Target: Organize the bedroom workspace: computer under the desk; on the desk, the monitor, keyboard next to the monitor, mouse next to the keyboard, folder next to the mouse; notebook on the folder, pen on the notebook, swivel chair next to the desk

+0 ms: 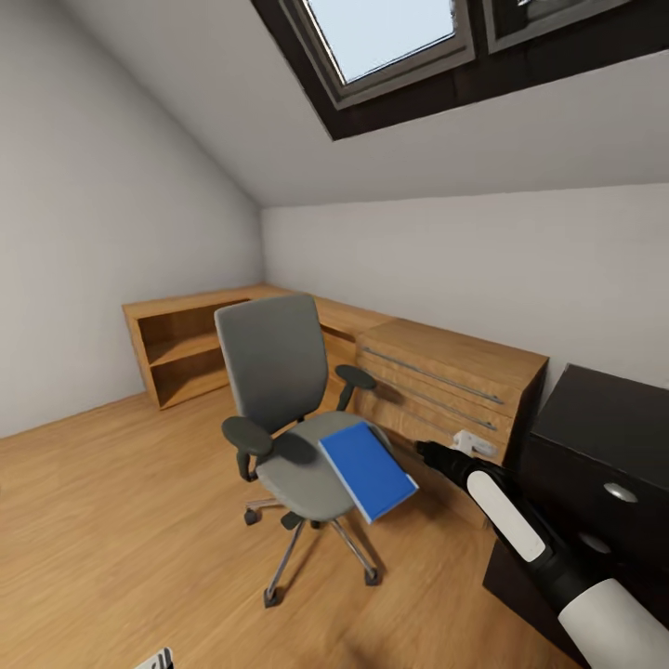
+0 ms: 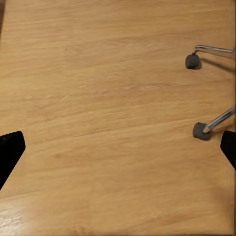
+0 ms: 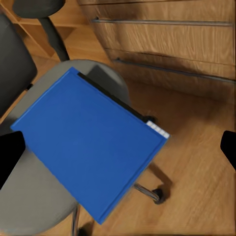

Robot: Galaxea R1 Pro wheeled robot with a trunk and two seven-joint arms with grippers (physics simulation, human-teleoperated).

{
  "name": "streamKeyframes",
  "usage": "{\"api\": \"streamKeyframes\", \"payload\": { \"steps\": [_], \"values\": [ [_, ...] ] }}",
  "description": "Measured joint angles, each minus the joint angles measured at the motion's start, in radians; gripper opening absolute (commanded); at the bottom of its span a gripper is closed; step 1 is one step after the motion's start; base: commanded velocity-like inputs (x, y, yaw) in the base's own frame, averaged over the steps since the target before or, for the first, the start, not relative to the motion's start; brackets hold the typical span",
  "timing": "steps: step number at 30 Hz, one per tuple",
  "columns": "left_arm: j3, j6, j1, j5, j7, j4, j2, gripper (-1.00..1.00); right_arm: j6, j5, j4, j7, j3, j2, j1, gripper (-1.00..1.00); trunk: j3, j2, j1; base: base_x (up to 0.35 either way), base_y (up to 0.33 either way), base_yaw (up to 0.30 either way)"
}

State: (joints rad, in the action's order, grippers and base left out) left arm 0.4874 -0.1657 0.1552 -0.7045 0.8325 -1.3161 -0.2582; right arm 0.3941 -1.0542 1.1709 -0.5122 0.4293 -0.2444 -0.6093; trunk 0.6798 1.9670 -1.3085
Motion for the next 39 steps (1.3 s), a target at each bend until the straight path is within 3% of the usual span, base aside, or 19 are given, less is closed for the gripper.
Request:
{"api": "streamKeyframes", "payload": {
  "steps": [13, 21, 24, 26, 30, 37, 39],
  "values": [
    [-0.001, -0.003, 0.0, 0.003, 0.0, -0.009, -0.001, 1.0, 0.0, -0.007, -0.002, 0.0, 0.0, 0.0, 0.0, 1.0, 0.003, 0.007, -0.004, -0.002, 0.0, -0.023],
    [-0.001, -0.003, 0.0, 0.001, 0.002, -0.025, -0.001, 1.0, -0.001, -0.02, -0.114, 0.145, -0.01, 0.0, 0.0, 1.0, 0.028, 0.063, -0.034, 0.0, 0.0, 0.0],
    [-0.001, -0.003, 0.0, 0.002, 0.002, -0.026, -0.001, 1.0, 0.001, -0.019, -0.189, 0.272, -0.071, -0.001, 0.0, 1.0, 0.038, 0.084, -0.046, 0.0, 0.0, 0.0],
    [-0.001, -0.002, 0.0, 0.002, 0.002, -0.025, -0.001, 1.0, 0.003, -0.02, -0.222, 0.317, -0.106, -0.001, 0.0, 1.0, 0.044, 0.098, -0.054, 0.0, 0.0, 0.0],
    [-0.002, -0.001, 0.0, 0.002, 0.0, -0.025, 0.0, 1.0, 0.005, -0.021, -0.315, 0.415, -0.213, 0.0, -0.001, 1.0, 0.056, 0.126, -0.069, 0.0, 0.0, 0.0],
    [-0.002, -0.001, 0.0, 0.002, 0.0, -0.024, 0.0, 1.0, 0.005, -0.025, -0.355, 0.469, -0.249, -0.001, -0.001, 1.0, 0.078, 0.175, -0.096, 0.0, 0.0, 0.0],
    [-0.002, 0.002, 0.0, -0.001, -0.001, -0.024, 0.0, 1.0, 0.008, -0.027, -0.361, 0.488, -0.291, -0.003, -0.001, 1.0, 0.085, 0.189, -0.103, 0.0, 0.0, 0.0]
  ]
}}
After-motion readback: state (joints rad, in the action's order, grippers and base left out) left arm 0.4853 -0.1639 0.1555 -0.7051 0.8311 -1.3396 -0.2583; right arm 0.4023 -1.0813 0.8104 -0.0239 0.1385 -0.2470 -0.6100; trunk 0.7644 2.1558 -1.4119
